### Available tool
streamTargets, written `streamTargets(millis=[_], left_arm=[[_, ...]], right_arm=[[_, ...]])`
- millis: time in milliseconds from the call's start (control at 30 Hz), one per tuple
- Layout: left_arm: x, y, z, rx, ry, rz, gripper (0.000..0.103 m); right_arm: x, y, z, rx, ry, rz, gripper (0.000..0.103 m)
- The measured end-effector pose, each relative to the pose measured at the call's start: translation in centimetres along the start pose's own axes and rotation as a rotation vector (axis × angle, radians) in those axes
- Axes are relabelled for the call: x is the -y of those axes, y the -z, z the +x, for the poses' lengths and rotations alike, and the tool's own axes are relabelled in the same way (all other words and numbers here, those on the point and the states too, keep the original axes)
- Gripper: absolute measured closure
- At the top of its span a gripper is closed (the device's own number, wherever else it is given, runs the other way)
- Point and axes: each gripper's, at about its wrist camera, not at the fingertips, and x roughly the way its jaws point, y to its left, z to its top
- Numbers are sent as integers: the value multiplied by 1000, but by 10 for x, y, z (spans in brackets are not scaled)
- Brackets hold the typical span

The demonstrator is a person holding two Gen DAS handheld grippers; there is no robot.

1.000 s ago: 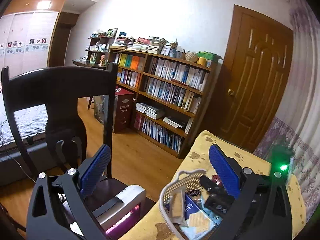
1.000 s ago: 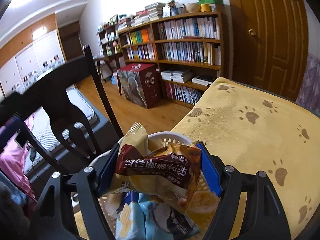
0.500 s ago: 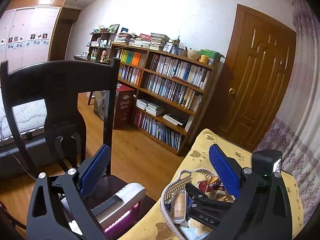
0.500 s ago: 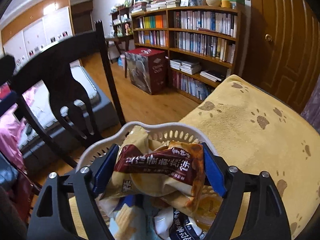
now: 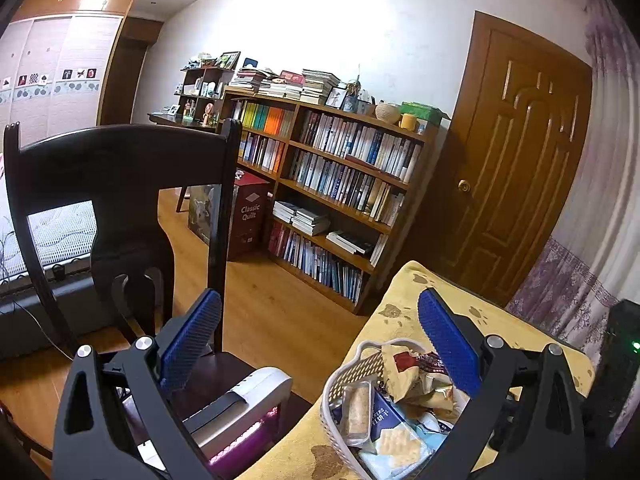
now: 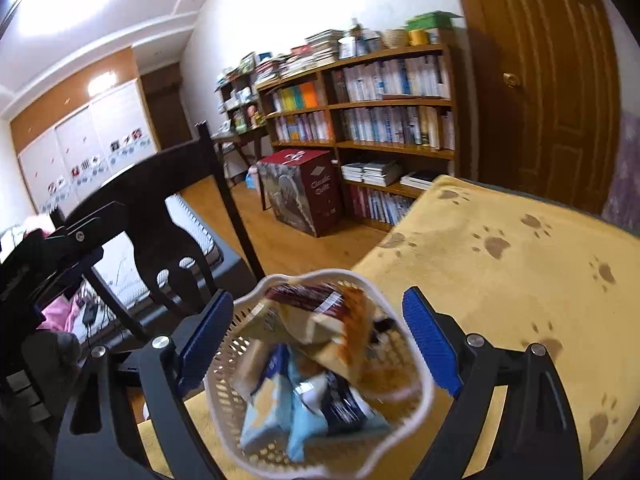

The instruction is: Organize snacks

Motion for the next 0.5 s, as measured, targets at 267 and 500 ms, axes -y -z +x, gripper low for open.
streamTargets(millis=[267, 500], left_arm=[[21, 8, -3, -7, 0, 66, 3], [45, 20, -6, -6, -36, 175, 3]], right_arm=[[37, 40, -31, 2, 101, 102, 17], [41, 62, -49, 12, 129, 90, 17]])
